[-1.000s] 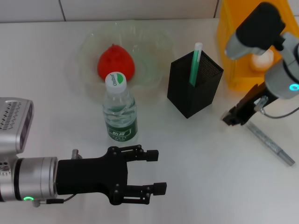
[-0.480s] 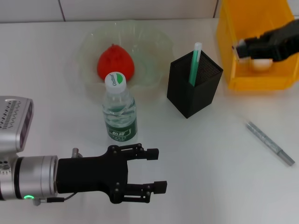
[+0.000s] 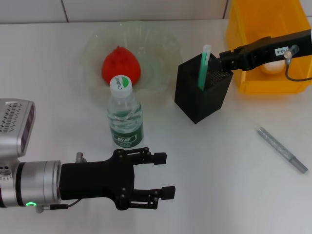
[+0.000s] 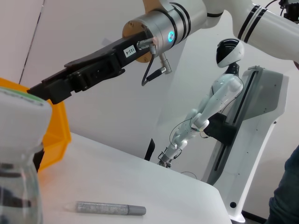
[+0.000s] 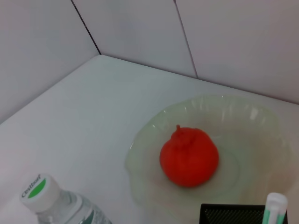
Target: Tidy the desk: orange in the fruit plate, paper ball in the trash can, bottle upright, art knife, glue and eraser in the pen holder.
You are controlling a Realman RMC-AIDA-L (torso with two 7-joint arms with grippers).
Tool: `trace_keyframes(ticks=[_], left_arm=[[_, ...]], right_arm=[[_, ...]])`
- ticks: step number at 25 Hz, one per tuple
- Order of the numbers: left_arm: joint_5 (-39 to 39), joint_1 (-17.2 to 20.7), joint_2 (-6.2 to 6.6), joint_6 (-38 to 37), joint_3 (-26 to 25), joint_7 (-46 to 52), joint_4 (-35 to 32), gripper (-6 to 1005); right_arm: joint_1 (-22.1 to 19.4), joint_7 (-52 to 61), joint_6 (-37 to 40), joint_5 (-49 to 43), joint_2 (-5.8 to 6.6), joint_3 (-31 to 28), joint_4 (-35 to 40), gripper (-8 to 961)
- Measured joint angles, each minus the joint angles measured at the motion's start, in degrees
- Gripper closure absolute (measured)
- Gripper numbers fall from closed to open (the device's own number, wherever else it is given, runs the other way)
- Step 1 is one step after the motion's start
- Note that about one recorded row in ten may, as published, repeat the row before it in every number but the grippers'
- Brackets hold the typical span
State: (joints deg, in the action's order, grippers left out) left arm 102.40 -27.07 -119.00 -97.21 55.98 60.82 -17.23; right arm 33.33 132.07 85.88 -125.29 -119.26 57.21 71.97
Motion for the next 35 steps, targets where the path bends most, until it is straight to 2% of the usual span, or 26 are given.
trace_keyframes(ticks=[2,6,7,8,9,10,14,16,18,19,21,22,25,29,35], left_arm=[[-0.1,0.0,0.04,0.0,0.0,0.0,0.0,197],[-0.1,0.0,0.06,0.1,0.0,0.0,0.0,197],[-0.1,0.0,0.07,0.1,0.0,0.0,0.0,197],[-0.1,0.0,0.07,0.1,0.0,0.0,0.0,197],[-0.1,0.0,0.07,0.1,0.0,0.0,0.0,197],[-0.1,0.0,0.07,0.1,0.0,0.0,0.0,197],[-0.2,0.0,0.16,0.1,0.0,0.2,0.0,197],[-0.2,0.0,0.16,0.1,0.0,0.2,0.0,197],[-0.2,0.0,0.17,0.3,0.0,0.3,-0.1,197],[-0.2,-0.1,0.18,0.3,0.0,0.3,-0.1,197],[-0.2,-0.1,0.18,0.3,0.0,0.3,-0.1,197],[-0.2,-0.1,0.18,0.3,0.0,0.3,-0.1,197],[-0.2,-0.2,0.17,0.4,0.0,0.5,-0.3,197],[-0.2,-0.6,0.23,0.4,0.1,0.6,-0.1,197],[-0.2,-0.8,0.16,0.4,0.2,0.6,0.0,197]], right_arm=[[-0.1,0.0,0.0,0.0,0.01,-0.1,0.3,638],[-0.6,0.3,1.2,0.0,0.13,-0.4,1.9,504],[-0.9,1.5,3.9,-0.2,0.32,-1.0,5.0,471],[-0.9,1.5,3.9,-0.2,0.32,-1.0,5.0,437],[-1.1,4.5,7.9,-1.8,0.87,-1.7,9.4,404],[-1.1,4.5,7.9,-1.8,0.87,-1.7,9.4,383],[-0.8,15.0,18.6,-11.4,2.35,-1.8,20.9,297],[-0.4,17.9,24.2,-16.9,2.07,-1.6,25.0,298],[-0.3,18.9,28.0,-21.2,1.02,-1.4,27.0,298],[-0.9,19.0,29.2,-24.0,0.09,-0.7,26.7,298],[-2.3,19.3,27.9,-25.3,-0.06,1.3,24.7,298],[-2.3,19.3,27.9,-25.3,-0.06,1.3,24.7,299],[-4.2,20.5,23.4,-26.9,0.14,6.2,18.5,299],[-4.0,20.6,19.2,-32.3,0.03,10.1,13.0,299],[-3.1,20.7,15.2,-33.0,0.05,13.1,8.0,300]])
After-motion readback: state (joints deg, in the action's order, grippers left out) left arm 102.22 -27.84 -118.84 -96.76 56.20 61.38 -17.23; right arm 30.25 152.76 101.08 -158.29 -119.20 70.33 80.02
